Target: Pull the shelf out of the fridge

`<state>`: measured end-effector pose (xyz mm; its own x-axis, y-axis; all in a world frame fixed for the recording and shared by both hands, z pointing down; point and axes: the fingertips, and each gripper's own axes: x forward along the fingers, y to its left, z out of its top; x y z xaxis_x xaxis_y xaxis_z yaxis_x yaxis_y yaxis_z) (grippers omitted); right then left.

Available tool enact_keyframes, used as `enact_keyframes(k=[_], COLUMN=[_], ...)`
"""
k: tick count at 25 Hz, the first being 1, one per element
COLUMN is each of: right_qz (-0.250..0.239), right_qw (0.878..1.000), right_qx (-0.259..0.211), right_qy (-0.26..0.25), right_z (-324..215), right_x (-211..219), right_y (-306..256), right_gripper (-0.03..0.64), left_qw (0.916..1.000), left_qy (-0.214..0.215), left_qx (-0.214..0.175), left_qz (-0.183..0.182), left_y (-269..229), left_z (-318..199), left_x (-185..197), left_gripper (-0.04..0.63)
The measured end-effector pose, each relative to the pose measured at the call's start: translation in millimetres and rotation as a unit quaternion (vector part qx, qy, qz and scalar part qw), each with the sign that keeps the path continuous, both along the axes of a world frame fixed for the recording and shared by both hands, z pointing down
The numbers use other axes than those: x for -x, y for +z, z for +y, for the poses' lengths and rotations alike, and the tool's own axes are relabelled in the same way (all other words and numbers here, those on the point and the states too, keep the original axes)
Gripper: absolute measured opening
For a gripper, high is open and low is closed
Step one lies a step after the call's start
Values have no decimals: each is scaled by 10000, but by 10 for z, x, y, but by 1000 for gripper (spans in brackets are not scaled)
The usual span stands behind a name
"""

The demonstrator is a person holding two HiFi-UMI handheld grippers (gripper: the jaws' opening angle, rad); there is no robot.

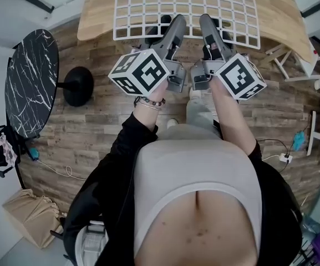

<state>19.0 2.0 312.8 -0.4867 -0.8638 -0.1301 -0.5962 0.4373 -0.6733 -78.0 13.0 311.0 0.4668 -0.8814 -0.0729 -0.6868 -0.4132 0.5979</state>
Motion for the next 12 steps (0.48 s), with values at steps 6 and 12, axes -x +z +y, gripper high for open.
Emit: enact_keyframes(k=[6,12], right_qz=[-9,-35], right_qw=[10000,9999], right_qx=[1,35], right_qy=[34,135], right_z=[372,656], right_x=[124,130], right_y=[-10,36], right_gripper=[163,163], left_qw=[10000,9999], left_qy=[41,138], left_qx=[4,27], left_qz=[1,-18], left_y=[-9,31], left_z=[367,636], left_x=[125,132], left_gripper=[175,175])
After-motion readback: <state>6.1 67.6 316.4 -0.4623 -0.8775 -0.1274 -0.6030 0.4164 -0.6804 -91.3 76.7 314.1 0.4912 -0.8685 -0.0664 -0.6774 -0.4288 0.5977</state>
